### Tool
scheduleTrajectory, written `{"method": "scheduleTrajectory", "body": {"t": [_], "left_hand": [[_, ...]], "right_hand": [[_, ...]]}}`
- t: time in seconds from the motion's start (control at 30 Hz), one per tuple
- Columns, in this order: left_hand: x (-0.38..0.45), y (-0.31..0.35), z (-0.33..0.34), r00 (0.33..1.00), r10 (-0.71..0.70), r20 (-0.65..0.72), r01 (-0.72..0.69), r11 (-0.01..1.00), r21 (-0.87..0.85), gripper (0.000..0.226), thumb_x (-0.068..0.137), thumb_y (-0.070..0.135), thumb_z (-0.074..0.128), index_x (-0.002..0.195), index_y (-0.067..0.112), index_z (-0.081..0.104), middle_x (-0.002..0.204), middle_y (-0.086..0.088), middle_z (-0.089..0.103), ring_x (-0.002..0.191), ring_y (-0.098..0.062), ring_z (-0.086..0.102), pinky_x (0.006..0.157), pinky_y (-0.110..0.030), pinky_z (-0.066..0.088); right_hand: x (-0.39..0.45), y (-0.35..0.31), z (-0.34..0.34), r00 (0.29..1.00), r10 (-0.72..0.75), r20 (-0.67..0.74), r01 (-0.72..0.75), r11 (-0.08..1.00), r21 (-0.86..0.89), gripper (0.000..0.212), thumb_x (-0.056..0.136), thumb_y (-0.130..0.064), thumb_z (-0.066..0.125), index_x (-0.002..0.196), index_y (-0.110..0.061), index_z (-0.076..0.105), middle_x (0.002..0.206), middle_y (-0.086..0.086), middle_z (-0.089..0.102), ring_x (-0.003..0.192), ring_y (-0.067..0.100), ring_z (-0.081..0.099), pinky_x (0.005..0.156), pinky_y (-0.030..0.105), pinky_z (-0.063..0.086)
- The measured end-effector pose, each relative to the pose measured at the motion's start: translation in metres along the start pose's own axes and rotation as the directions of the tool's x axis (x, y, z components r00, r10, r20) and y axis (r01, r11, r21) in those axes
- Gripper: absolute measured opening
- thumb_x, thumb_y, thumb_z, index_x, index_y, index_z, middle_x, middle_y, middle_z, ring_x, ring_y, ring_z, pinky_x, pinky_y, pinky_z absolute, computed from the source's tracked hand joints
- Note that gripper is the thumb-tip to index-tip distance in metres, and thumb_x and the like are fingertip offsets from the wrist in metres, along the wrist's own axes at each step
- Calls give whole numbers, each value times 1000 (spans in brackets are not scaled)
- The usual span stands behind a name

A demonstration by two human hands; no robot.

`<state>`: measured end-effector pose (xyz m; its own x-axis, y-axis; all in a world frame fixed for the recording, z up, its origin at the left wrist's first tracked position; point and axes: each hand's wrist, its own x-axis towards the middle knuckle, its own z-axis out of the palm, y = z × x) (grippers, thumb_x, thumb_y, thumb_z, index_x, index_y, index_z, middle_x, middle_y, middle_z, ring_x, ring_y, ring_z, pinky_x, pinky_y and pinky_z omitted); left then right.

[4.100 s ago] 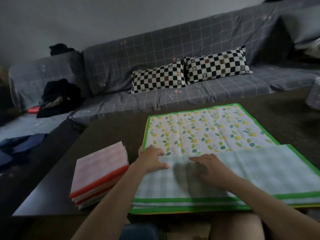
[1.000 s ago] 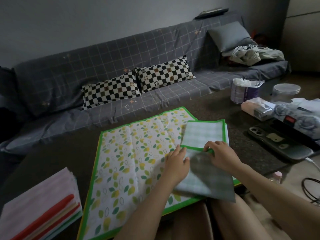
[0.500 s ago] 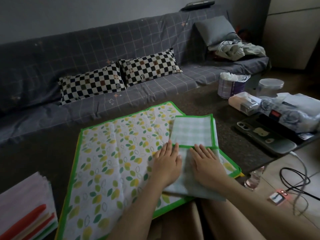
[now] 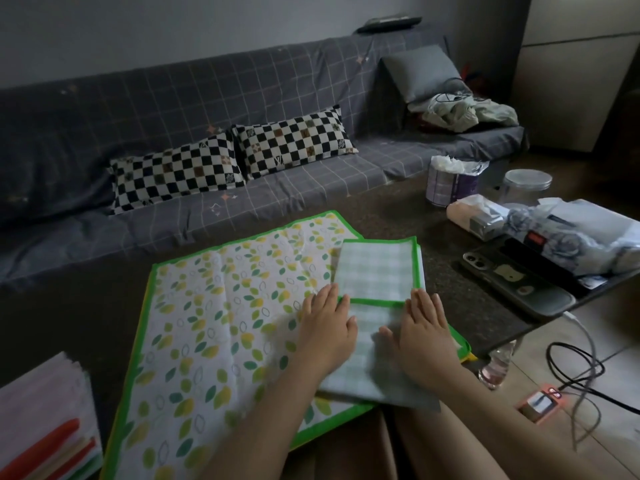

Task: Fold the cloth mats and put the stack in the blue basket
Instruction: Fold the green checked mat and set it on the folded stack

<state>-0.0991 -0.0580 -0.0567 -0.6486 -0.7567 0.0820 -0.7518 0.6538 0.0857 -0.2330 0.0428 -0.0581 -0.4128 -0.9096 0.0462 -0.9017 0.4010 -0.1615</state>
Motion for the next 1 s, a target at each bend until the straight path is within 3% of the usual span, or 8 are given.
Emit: {"method": "scheduleTrajectory", "body": {"t": [0.1,0.23,0.33,0.5,0.6,0.67,0.83,1.0], "left_hand": [[13,3,-7,994,38,-99,-42,998,-37,46,99,37,35,126,6,57,145,-8,35,130,-23,30,108,-36,22],[26,8,-3,979,-162,-122,98,904,-416,33,95,31,51,100,1,64,119,-7,44,86,-13,48,84,-26,45],[38,7,-4,927,-368,-69,269,784,-559,27,93,30,56,110,9,59,121,-8,45,84,-13,45,75,-21,37],[55,-4,1,884,-466,-14,357,695,-624,37,87,34,64,116,13,56,115,-5,51,89,-15,51,77,-25,41],[66,-7,3,852,-518,79,415,575,-706,35,82,35,70,106,13,57,105,-5,62,86,-20,64,78,-35,55],[72,-8,1,828,-548,119,457,537,-709,29,81,35,71,97,15,56,96,-3,66,82,-22,66,73,-34,56],[74,-12,1,816,-551,176,483,481,-732,26,87,35,65,70,20,54,65,1,60,59,-11,56,50,-23,37],[73,-17,3,827,-523,208,423,334,-843,23,84,35,69,86,13,65,63,2,61,56,-9,55,58,-25,43]], "right_hand": [[9,7,-8,997,-73,-1,72,987,142,65,90,-50,49,139,-7,40,155,7,19,143,27,13,114,34,10],[20,13,-8,996,63,-64,-20,855,518,49,80,-25,71,124,-7,58,125,8,47,110,22,51,92,19,34],[30,16,-10,957,284,-65,-182,759,624,43,85,-25,67,123,-9,57,121,9,49,89,17,52,74,16,32],[51,20,-2,875,484,-7,-345,632,694,44,83,-28,69,120,-9,56,119,13,55,101,22,54,79,25,39],[65,23,0,833,551,49,-428,585,689,25,81,-33,70,94,-12,66,92,10,68,74,19,64,68,30,55],[70,24,-6,810,576,109,-470,528,707,18,84,-28,68,83,-10,66,74,8,69,59,16,65,50,26,50],[73,31,-12,806,557,201,-457,370,809,14,88,-20,64,85,-6,68,63,9,68,50,16,65,48,28,54],[65,35,-11,831,516,207,-335,168,927,9,85,-16,68,86,-8,65,69,6,68,55,15,67,56,30,58]]}}
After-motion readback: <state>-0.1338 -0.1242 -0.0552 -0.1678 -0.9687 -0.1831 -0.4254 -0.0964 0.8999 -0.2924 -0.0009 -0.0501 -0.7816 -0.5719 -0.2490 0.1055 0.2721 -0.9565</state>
